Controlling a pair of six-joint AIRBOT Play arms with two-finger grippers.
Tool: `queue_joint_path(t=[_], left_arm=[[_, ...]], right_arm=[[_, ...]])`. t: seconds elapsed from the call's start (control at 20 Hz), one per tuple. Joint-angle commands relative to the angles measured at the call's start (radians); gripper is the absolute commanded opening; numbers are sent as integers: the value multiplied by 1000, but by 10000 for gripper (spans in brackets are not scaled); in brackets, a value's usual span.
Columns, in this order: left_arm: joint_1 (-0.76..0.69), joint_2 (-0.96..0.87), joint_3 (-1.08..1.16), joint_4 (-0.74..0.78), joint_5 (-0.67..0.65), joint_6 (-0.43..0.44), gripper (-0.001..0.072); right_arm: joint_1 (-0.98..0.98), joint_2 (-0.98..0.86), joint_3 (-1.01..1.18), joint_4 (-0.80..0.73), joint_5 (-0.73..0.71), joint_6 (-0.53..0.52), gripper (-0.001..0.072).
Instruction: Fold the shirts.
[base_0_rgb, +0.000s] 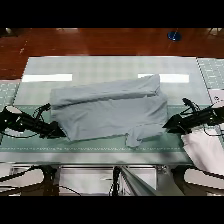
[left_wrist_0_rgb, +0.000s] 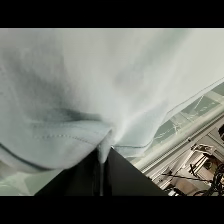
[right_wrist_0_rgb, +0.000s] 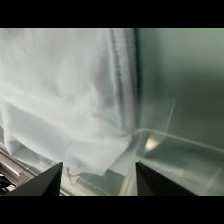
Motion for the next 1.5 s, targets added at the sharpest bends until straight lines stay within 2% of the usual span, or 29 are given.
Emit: queue_joint_path(t=[0.0,0.05,0.15,0.2,0.3,0.45,0.55,0.65,0.85,1.0,1.25,1.45], left_arm=[[0,0,1,1,11,2,30],[0,0,2,1,11,2,30],[0,0,2,1,12,2,30],[0,0,5,1,11,2,29],[1,1,42,-13,-13,7,28],[0,56,164,-153,-97,51,27],[0,140,239,-262,-61,50,27],[-2,211,284,-317,19,50,26],[-2,217,298,-320,47,50,26],[0,198,298,-320,146,50,27],[0,129,298,-320,269,51,27],[-2,53,299,-321,373,51,27]], right_arm=[[99,0,-13,1,-93,47,548],[146,0,-13,-5,-133,70,480],[227,0,-13,-20,-191,124,137],[254,5,-13,-15,-190,127,33],[270,58,-10,-16,-182,126,32],[243,253,35,-10,-180,126,32],[238,377,101,34,-237,126,32],[259,422,175,69,-295,143,31],[346,335,256,67,-444,163,31],[358,203,311,108,-574,181,31],[359,-9,476,117,-624,178,31],[358,-107,529,152,-686,179,32]])
